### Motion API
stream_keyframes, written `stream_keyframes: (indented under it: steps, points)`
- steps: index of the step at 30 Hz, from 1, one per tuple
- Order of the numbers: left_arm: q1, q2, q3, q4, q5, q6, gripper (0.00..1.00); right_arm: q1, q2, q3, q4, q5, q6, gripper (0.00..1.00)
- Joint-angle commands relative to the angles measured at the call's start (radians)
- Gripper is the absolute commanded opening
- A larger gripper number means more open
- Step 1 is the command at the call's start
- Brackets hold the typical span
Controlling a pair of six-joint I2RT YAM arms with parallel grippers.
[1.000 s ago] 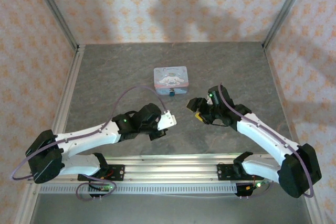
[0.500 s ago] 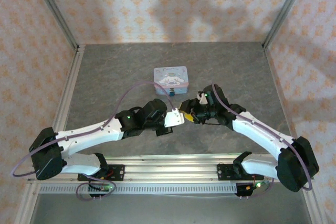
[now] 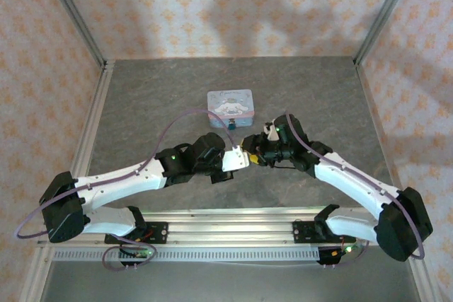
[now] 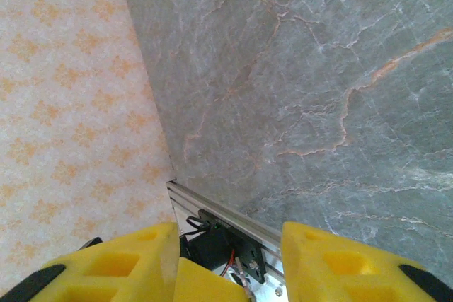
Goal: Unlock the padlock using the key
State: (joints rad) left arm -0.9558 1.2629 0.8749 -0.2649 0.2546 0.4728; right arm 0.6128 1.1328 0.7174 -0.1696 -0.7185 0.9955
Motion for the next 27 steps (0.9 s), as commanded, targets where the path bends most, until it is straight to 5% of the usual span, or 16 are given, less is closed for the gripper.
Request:
stream_keyframes:
  steps: [1, 14, 27]
  points:
    - [-0.004, -0.026, 0.014, 0.019, 0.011, 0.006, 0.0, 0.006, -0.011, -0.005, 0.02, -0.004, 0.015, 0.38]
    - [-0.003, -0.02, 0.033, 0.014, -0.008, -0.012, 0.0, 0.011, 0.02, 0.009, 0.009, -0.028, 0.0, 0.34]
    - [-0.003, -0.009, 0.038, 0.007, -0.02, -0.022, 0.0, 0.033, 0.045, 0.026, -0.004, -0.045, -0.02, 0.08]
